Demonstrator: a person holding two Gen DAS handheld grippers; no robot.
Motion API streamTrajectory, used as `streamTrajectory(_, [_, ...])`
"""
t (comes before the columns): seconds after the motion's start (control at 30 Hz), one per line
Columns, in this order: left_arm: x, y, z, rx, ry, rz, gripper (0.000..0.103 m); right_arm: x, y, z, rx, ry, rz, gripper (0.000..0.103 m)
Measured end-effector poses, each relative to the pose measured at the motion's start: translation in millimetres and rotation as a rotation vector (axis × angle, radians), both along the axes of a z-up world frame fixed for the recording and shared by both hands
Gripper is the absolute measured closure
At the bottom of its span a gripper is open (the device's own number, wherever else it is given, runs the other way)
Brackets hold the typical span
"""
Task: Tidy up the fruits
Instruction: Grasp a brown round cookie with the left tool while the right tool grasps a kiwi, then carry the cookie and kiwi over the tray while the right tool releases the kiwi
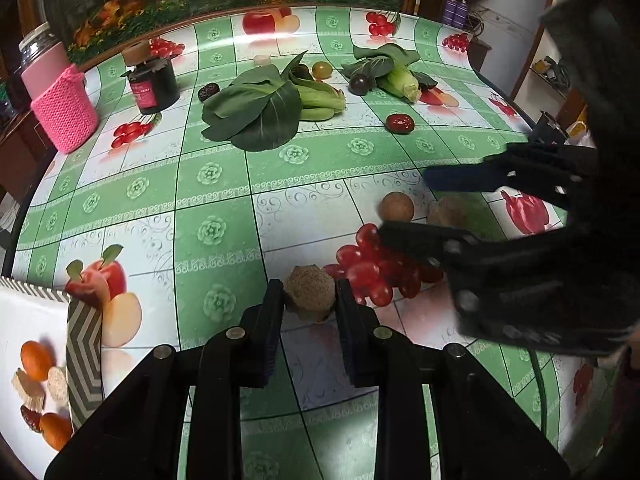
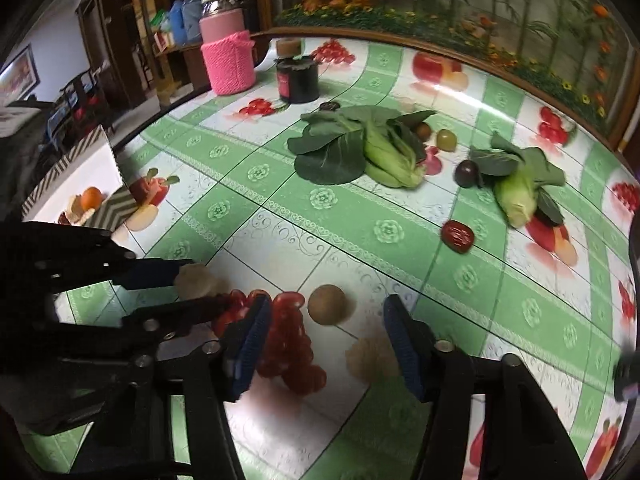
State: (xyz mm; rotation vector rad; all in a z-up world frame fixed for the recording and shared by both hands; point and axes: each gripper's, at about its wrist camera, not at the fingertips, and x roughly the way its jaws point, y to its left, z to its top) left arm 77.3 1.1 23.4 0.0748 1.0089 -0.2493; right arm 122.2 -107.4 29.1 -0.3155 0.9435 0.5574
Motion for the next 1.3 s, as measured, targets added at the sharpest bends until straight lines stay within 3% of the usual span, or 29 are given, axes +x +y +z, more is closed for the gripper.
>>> streamTrajectory(0.17, [-3,6,3,-0.012,0.004,0.026,0.080,7,4,-12,-0.036,0.016,-0.006,0.080])
streamTrajectory(0.67, [-49,52,29,-0.025,-0.040,0.110,0.080,-66,33,32,0.152,-0.024,0.020,0.080])
streamTrajectory(0.97, [-84,134,49,-0.006,-0.089,0.240,0.080,-97,102,43,0.189,-0.018,0.121,0.080])
streamTrajectory(1.3, [-106,228,43,0.015,-0.074,0.419,0.080,-107,180,42,0.187,-0.011,0.228,0.079])
